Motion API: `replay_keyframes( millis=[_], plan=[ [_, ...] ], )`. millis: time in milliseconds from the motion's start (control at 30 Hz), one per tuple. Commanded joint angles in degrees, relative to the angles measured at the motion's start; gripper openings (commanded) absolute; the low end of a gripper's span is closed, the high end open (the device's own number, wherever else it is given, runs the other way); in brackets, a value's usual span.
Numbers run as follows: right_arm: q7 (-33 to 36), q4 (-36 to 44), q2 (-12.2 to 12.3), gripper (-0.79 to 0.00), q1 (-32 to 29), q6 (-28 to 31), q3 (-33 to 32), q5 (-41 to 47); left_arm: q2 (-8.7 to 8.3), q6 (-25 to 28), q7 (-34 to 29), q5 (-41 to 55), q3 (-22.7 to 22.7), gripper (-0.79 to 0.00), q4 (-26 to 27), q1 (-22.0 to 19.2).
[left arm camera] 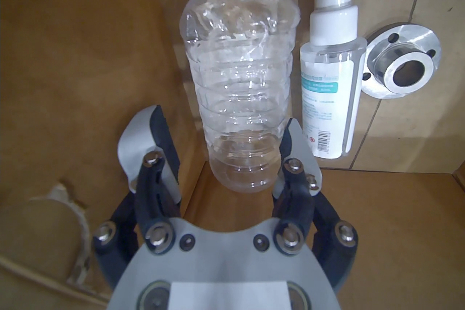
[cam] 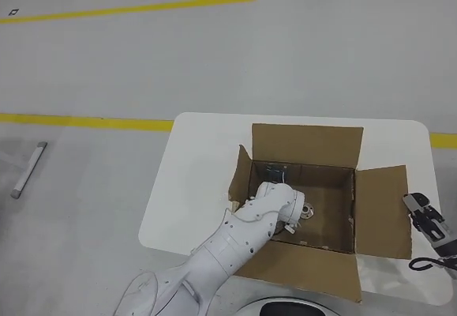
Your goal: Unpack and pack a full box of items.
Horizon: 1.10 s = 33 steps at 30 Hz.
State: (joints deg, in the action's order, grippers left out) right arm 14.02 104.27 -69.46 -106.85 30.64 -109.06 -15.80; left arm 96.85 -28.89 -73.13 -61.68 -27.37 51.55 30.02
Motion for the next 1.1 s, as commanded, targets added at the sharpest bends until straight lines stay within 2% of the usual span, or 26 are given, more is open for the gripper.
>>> replay_keyframes(
  millis=[0, 300, 367, 433, 467, 600, 733, 833, 933, 1067],
  plan=[
    [0.0, 0.0, 0.0, -0.785, 0.0, 0.1, 0.0, 0.1, 0.35, 0.1, 0.3, 0.1, -0.2, -0.022, -0.8, 0.0],
    [0.0, 0.0, 0.0, -0.785, 0.0, -0.1, 0.0, 0.2, 1.56, 1.6, 2.2, 0.2, -1.7, -0.012, -3.4, 0.0],
    [0.0, 0.0, 0.0, -0.785, 0.0, -0.1, 0.0, 0.1, 1.81, 1.8, 2.6, 0.1, -1.9, -0.043, -4.0, 0.1],
    [0.0, 0.0, 0.1, -0.785, 0.0, -0.2, 0.0, 0.0, 2.06, 2.0, 2.8, -0.1, -2.1, -0.126, -4.7, 0.1],
    [0.1, -0.1, 0.1, -0.785, 0.1, -0.2, 0.1, 0.0, 2.19, 2.1, 2.9, -0.1, -2.2, -0.139, -5.0, 0.1],
    [0.2, -0.2, 0.1, -0.785, 0.2, -0.4, 0.0, 0.2, 2.66, 2.5, 3.5, 0.2, -2.9, -0.123, -6.2, 0.2],
    [0.2, -0.4, 0.1, -0.785, 0.3, -0.4, 0.0, 0.2, 3.12, 3.1, 4.3, 0.5, -3.5, -0.157, -7.5, 0.2],
    [0.1, -0.6, 0.1, -0.785, 0.4, -0.3, 0.0, 0.2, 3.49, 3.4, 4.5, 0.4, -3.8, -0.231, -8.5, 0.2],
    [0.1, -0.7, 0.1, -0.785, 0.3, -0.3, 0.0, 0.2, 3.87, 3.7, 4.7, 0.3, -4.0, -0.379, -9.3, 0.1],
    [0.0, -0.7, 0.1, -0.785, 0.3, -0.3, 0.1, 0.2, 4.35, 4.0, 5.0, 0.3, -4.4, -0.428, -10.4, 0.0]
  ],
)
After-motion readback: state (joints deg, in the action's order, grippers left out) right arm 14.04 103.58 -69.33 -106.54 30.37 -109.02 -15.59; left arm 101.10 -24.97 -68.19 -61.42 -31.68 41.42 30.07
